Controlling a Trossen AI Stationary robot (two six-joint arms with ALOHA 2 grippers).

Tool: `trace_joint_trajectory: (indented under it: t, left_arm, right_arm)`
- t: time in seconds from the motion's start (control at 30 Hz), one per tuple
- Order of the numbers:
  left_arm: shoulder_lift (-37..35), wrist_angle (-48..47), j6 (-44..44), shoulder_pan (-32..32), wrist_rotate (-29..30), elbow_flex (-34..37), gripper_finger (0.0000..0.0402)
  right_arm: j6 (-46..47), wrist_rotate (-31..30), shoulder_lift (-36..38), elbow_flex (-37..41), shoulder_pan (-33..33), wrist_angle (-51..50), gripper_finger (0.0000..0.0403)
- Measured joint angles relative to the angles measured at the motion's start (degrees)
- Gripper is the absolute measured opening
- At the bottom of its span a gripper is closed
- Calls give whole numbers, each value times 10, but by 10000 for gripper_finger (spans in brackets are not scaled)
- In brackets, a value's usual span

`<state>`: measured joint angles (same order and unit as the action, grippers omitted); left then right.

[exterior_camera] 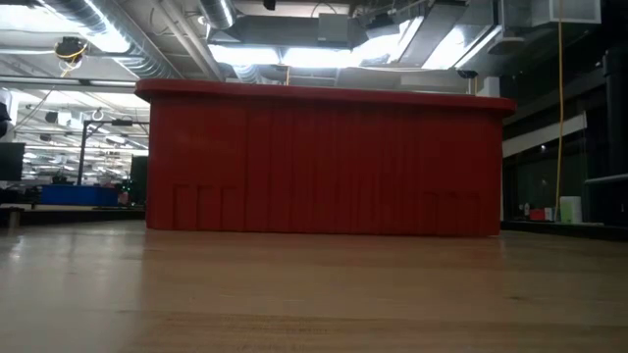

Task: Pick and place slides into bin
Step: Put the pink slipper into the red bin

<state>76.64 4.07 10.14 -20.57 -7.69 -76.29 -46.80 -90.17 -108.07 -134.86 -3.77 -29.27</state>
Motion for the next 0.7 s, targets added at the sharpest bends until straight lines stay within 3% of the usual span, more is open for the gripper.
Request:
trace_joint_trajectory:
  t: [0.33,0.47,0.7]
  left_arm:
    - [-15,-23,-57,-2,-8,0,191]
    - [-25,-21,-81,-2,15,0,191]
    - [-26,-10,-149,-2,78,0,188]
  right_arm:
    - [-48,2,20,0,11,-1,12]
    - [-47,7,40,-1,21,-1,12]
    - [-44,126,72,-1,59,-56,12]
